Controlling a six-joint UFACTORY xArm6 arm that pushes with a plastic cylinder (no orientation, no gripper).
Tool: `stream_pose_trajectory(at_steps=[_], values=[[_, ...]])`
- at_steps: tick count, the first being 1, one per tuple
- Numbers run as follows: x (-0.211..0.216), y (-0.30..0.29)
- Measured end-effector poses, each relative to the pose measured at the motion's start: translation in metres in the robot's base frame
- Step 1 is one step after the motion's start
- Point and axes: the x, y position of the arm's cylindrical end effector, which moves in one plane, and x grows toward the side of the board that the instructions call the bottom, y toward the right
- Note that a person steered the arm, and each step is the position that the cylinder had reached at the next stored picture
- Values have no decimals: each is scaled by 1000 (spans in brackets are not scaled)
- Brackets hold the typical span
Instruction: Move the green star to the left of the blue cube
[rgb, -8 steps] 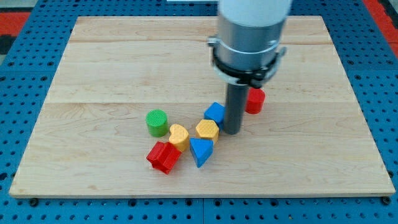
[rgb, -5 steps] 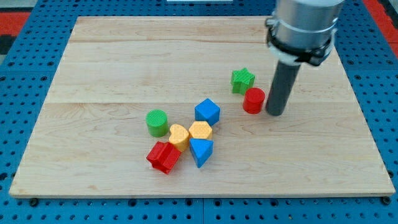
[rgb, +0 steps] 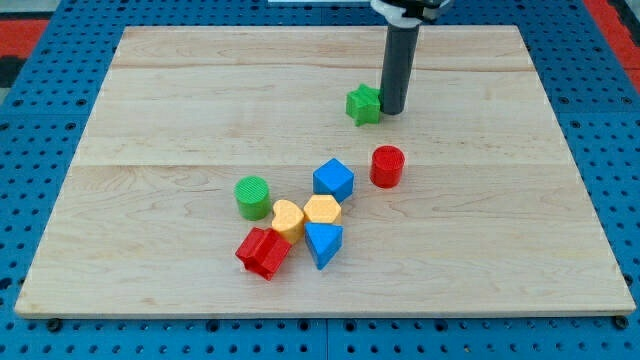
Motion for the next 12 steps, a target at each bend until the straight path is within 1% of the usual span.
stream_pose_trajectory(at_steps=[1,2,3,4,5,6,7,8,9,10,11,12], values=[[-19,-30],[1,-60],[21,-60],[32,-76],[42,-118],[31,-157],[31,-167],[47,-121],[71,-106],[55,-126],[26,-148],[43,-174]])
